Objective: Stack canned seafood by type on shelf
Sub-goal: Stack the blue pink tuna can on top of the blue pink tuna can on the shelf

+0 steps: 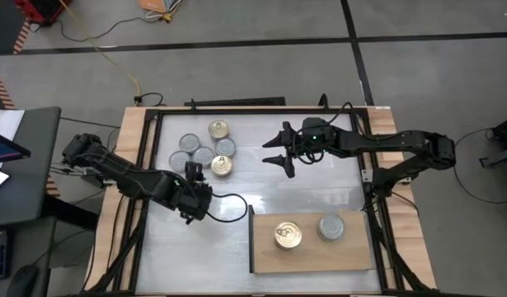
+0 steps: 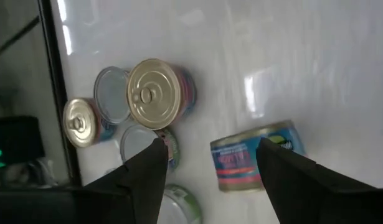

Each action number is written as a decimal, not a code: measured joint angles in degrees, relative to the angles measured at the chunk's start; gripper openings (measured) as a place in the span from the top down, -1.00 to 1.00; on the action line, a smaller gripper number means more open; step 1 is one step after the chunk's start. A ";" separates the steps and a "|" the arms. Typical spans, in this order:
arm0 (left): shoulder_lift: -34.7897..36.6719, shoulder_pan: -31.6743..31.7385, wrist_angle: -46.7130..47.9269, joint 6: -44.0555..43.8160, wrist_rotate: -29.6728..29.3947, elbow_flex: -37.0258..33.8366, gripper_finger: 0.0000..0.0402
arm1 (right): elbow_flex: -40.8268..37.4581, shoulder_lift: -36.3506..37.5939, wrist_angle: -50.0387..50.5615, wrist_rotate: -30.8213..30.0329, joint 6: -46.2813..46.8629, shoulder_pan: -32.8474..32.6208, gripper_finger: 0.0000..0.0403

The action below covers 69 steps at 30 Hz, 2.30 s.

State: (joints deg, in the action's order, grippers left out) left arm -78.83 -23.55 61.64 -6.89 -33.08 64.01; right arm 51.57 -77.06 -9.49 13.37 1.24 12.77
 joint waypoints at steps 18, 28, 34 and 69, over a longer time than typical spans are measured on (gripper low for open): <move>-11.41 7.77 7.33 18.86 18.75 10.10 -0.17 | 1.77 3.77 4.92 -0.04 -0.04 0.60 -0.35; -22.98 7.19 19.93 41.02 20.89 20.55 -0.17 | 0.28 5.64 6.08 -4.86 0.15 -3.16 -0.35; -23.02 7.18 19.83 47.12 20.84 17.90 -0.26 | 0.28 5.64 5.30 -7.17 0.14 -5.14 -0.35; -17.21 7.71 11.32 35.94 18.01 2.84 0.11 | 0.26 6.11 8.82 -8.16 -0.71 -5.13 -0.35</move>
State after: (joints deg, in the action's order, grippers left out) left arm -96.03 -15.84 72.96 29.06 -15.07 66.85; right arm 51.83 -70.94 -0.67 5.21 0.53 7.64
